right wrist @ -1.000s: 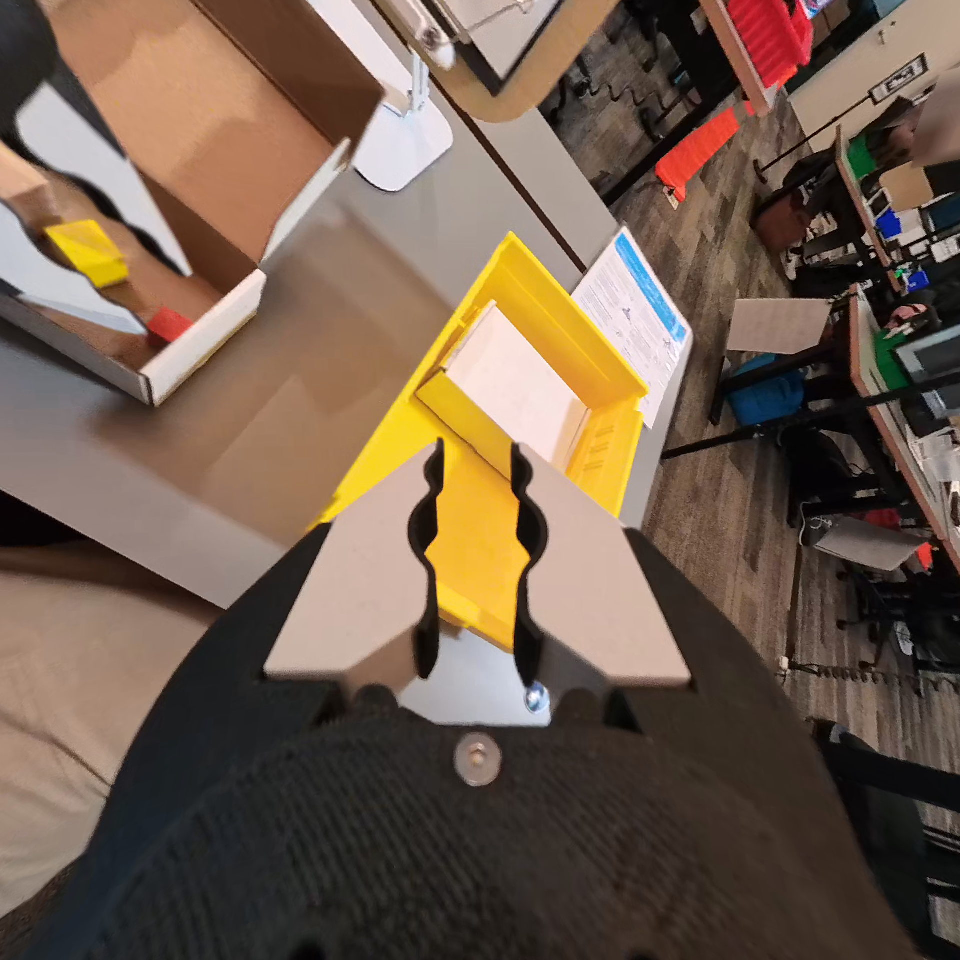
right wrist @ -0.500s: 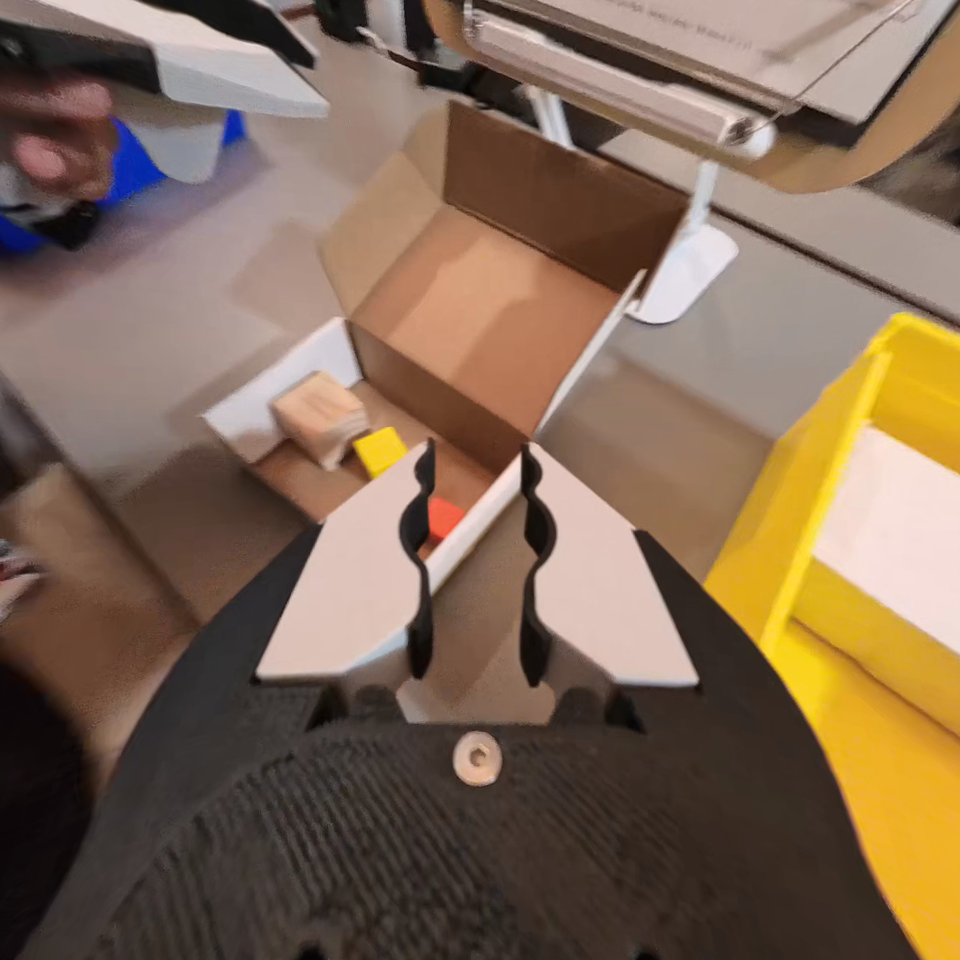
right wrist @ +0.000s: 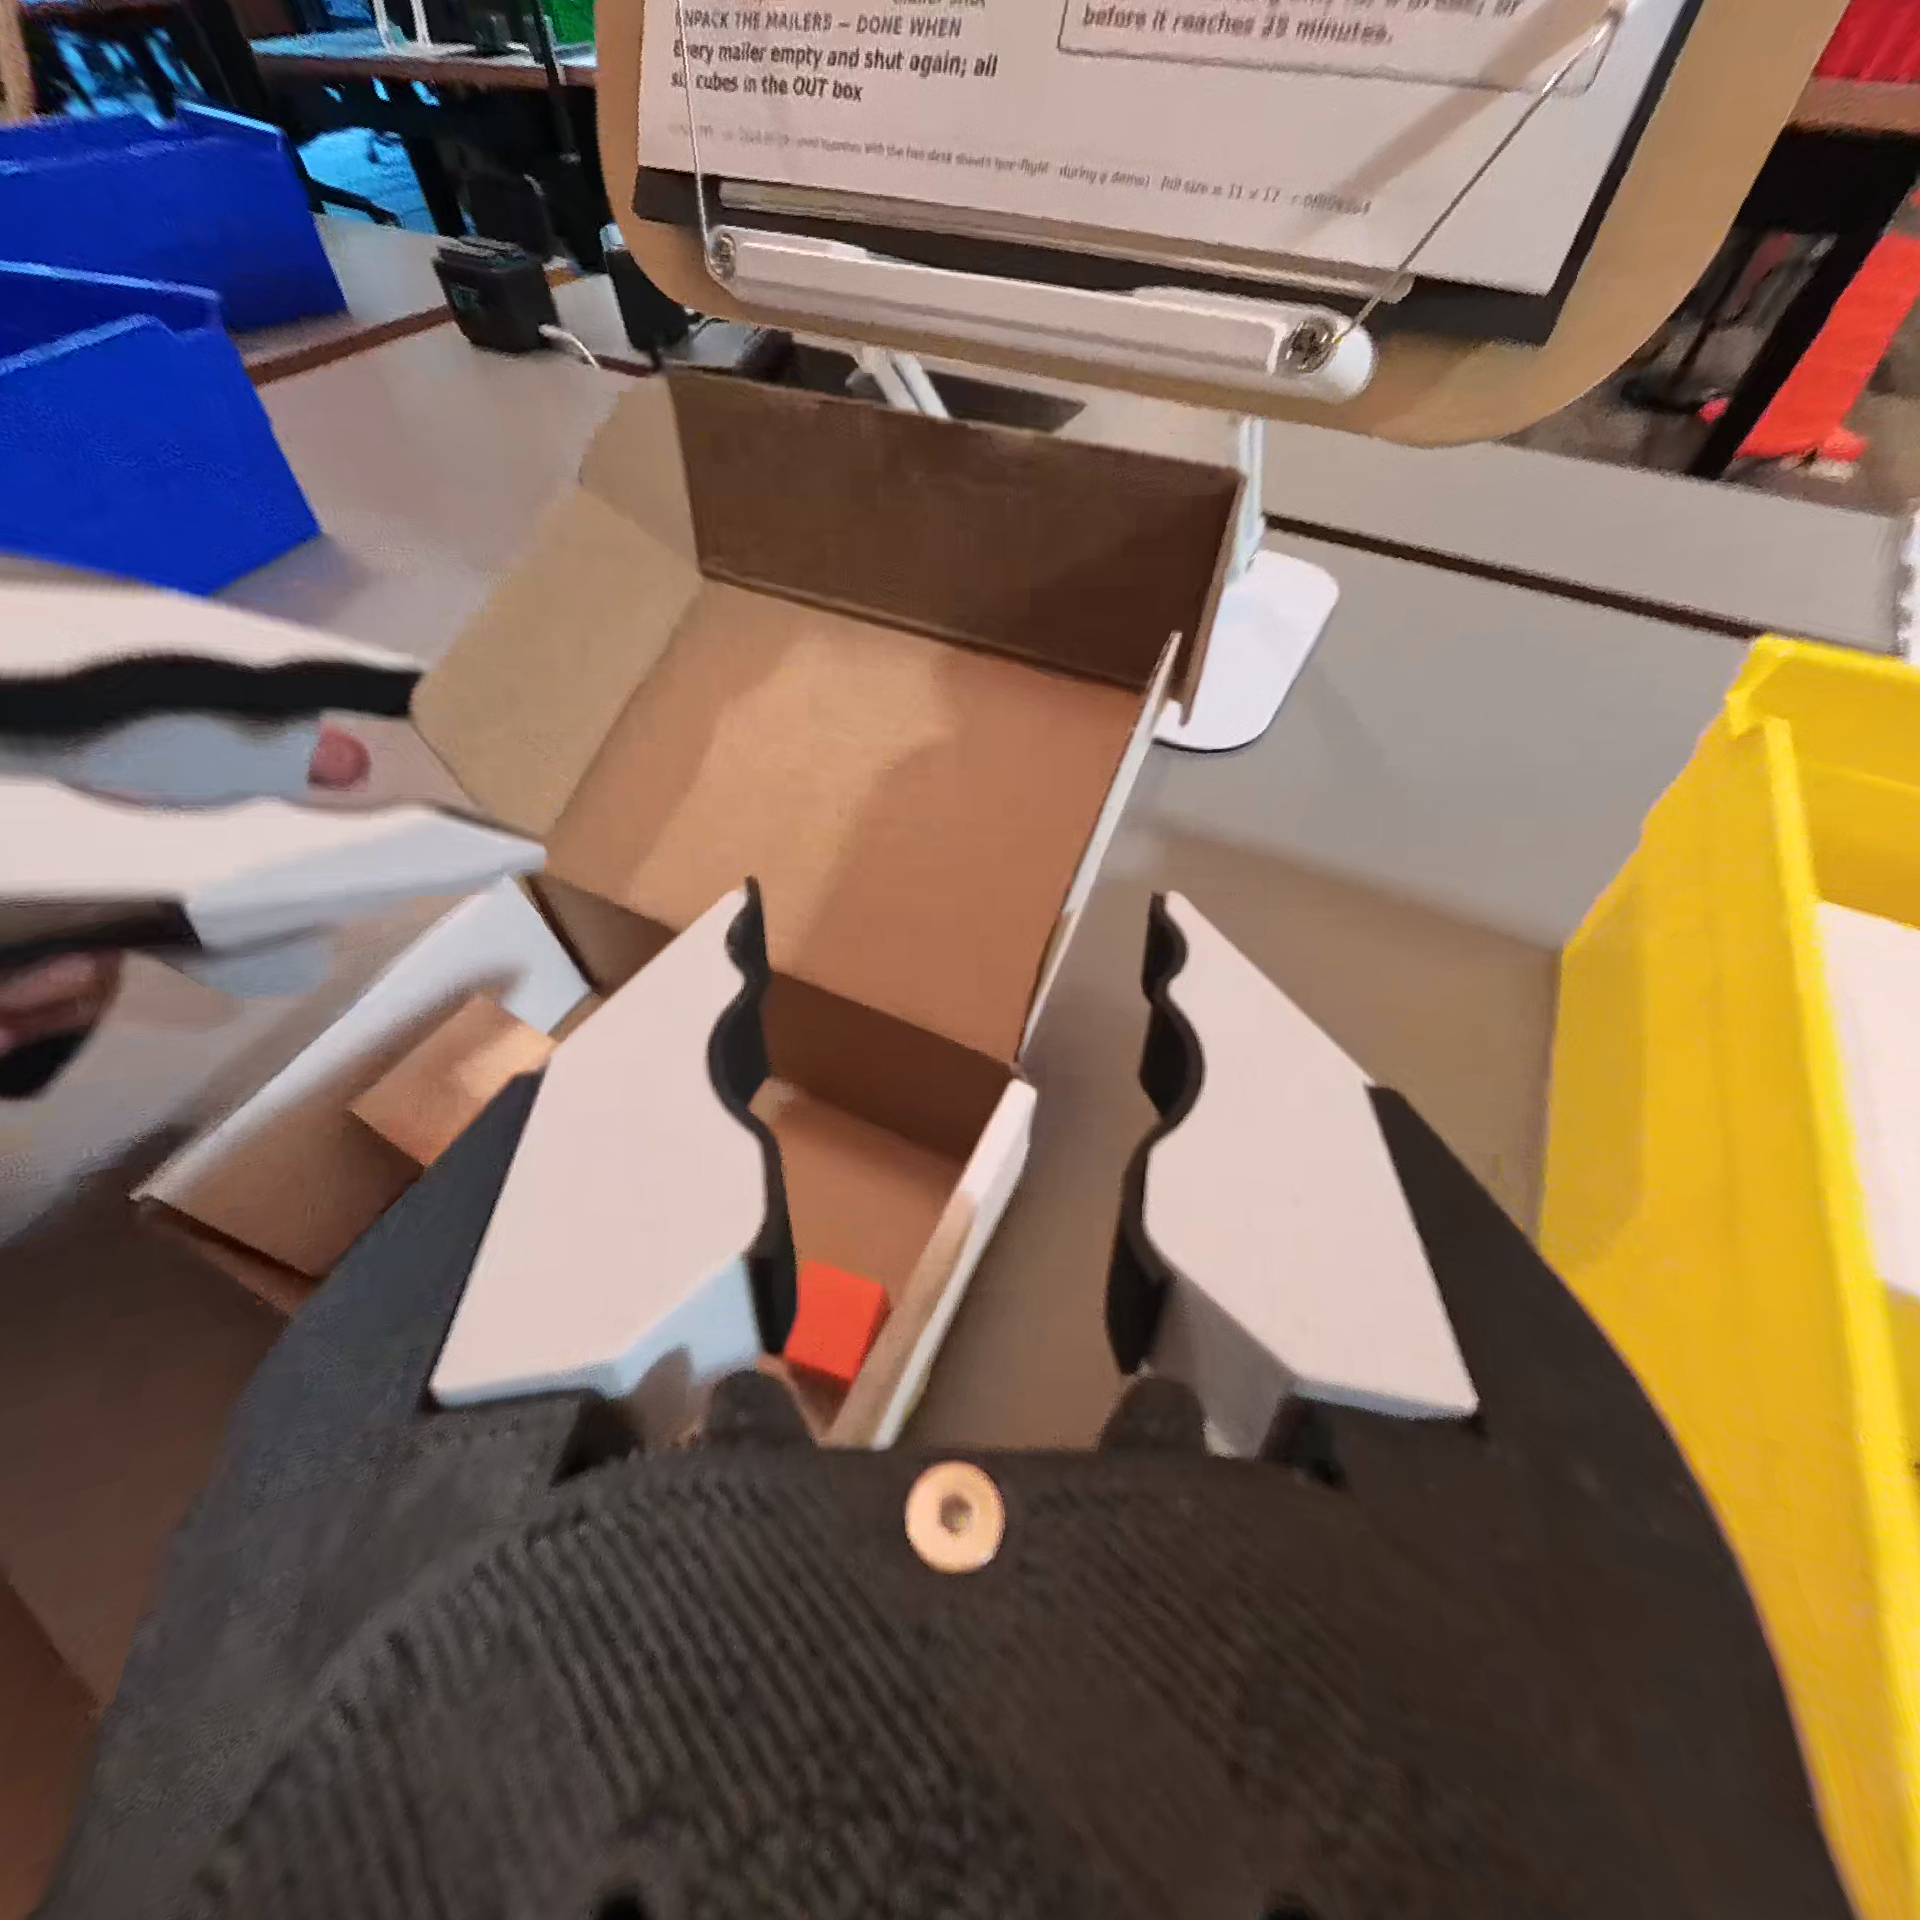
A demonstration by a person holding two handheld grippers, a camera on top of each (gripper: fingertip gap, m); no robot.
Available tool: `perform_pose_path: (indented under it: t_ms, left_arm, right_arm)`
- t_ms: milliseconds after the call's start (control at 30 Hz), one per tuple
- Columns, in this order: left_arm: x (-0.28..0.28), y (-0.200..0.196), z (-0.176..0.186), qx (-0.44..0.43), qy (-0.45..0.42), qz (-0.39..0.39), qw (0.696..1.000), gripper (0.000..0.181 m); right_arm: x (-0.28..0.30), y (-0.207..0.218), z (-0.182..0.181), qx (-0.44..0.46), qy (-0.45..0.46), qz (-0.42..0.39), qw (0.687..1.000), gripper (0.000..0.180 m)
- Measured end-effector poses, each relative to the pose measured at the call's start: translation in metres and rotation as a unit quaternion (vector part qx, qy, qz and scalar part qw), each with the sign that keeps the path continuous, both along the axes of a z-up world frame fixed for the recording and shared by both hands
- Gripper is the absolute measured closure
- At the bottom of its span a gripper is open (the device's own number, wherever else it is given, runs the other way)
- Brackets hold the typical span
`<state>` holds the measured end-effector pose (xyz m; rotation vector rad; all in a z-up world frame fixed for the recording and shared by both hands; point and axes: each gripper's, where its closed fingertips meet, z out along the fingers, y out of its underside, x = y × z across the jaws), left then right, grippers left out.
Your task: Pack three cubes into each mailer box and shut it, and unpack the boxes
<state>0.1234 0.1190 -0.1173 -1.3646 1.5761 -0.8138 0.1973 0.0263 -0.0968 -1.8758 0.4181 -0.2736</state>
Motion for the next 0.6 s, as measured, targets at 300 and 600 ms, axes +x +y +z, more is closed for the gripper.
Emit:
perform_pose_path:
  t_ms: [300, 600]
  left_arm:
    - [-0.01, -0.03, -0.001, 0.0, -0.015, -0.038, 0.999, 0.134]
    - [-0.023, -0.027, -0.002, -0.031, -0.035, -0.035, 0.998, 0.136]
  right_arm:
    - [-0.021, -0.014, 0.0, 0.003, 0.01, 0.054, 0.998, 0.13]
    - [-0.035, -0.01, -0.001, 0.037, 0.035, 0.081, 0.995, 0.132]
